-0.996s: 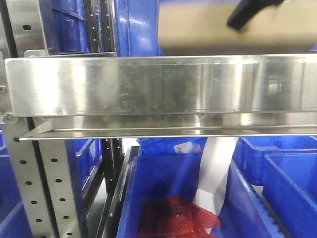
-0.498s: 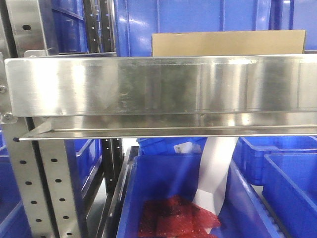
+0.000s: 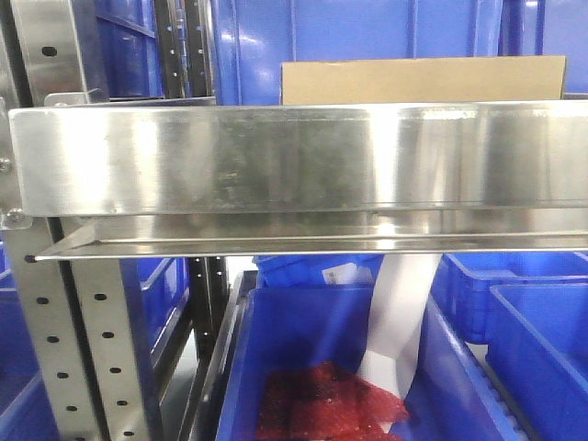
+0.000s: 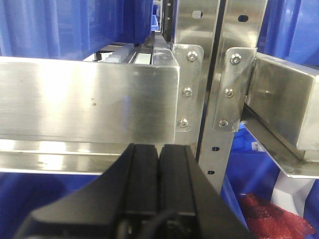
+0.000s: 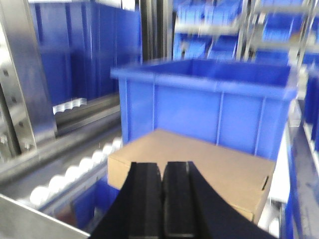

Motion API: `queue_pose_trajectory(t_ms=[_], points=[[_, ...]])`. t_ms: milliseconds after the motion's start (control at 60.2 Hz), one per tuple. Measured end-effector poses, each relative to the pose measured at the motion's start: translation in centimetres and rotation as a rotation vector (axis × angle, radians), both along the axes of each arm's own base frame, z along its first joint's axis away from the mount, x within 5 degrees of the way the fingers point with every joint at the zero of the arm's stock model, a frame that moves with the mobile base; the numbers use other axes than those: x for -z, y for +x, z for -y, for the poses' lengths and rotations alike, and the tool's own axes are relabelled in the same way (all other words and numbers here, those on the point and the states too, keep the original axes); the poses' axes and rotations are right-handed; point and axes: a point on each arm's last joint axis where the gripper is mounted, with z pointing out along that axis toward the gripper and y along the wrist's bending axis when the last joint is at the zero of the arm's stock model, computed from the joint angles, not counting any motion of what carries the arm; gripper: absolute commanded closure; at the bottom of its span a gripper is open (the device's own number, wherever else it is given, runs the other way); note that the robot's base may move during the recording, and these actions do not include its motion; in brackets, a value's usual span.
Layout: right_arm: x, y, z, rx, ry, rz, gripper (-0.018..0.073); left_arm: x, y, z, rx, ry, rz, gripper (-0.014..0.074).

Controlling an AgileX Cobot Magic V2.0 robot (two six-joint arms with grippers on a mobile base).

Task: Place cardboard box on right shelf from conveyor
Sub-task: 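Lower the box onto the shelf and open the right gripper, then withdraw the right gripper from the box on the shelf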

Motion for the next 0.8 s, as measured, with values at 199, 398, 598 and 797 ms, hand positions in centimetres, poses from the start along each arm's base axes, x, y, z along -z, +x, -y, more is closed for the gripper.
queue_pose_trajectory(t_ms=[199,398,598,797], points=[[0.3,-0.2,0.1,0.0,0.003,-0.001,0.0502,0.0,0.0,0.0,0.0,0.0,0.0,0.0712],[0.3,-0.2,0.1,0.0,0.003,-0.001,0.0502,0.0,0.0,0.0,0.0,0.0,0.0,0.0713],[0.5,-0.2,0.1,0.0,0.001,-0.005,0.0502,0.0,0.0,0.0,0.0,0.0,0.0,0.0713],[2.3,-1.2,0.5,0.002,-0.01,-0.059,0.0502,0.0,0.0,0.0,0.0,0.0,0.0,0.0713]])
